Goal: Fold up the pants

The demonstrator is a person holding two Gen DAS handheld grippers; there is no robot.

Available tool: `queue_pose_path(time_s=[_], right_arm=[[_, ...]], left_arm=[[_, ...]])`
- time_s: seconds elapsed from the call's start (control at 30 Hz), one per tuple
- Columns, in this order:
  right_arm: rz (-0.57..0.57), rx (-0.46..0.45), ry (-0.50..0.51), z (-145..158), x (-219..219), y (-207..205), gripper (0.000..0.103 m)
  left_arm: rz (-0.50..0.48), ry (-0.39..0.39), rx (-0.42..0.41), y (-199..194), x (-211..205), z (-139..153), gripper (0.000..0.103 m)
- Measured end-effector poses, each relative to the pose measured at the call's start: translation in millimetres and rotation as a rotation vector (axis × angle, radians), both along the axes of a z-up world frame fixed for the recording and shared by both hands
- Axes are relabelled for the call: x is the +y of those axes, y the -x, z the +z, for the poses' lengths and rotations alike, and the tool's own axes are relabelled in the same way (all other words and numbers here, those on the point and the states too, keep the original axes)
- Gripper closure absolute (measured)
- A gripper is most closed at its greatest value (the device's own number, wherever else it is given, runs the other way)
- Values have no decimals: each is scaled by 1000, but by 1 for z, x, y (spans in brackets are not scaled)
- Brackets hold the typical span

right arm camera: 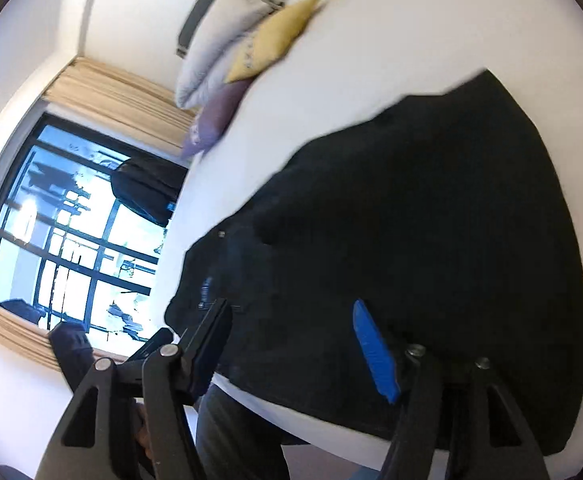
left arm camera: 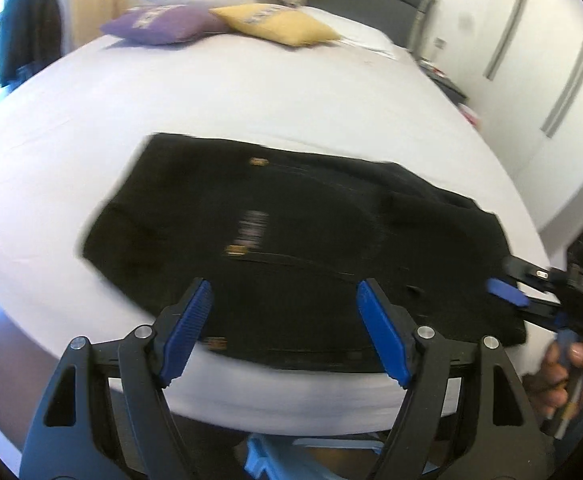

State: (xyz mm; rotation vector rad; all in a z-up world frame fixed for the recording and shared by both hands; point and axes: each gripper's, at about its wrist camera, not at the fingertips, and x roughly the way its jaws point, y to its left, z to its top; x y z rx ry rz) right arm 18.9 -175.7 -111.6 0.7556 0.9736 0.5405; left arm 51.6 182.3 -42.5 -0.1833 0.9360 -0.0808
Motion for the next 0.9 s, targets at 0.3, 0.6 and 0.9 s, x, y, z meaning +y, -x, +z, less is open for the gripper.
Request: queue_pose_path(time_s=[0.3, 0.6, 0.9], right_arm=[[6, 5, -44, 0, -3, 8, 34], [-37, -5, -196, -5, -3, 4, 34], [-30, 8, -186, -7, 6, 3, 34]], left_arm=[[193, 236, -42, 20, 121, -7, 26], [311, 611, 11, 23, 182, -66, 25], [292, 669, -41, 6, 177, -74, 25]])
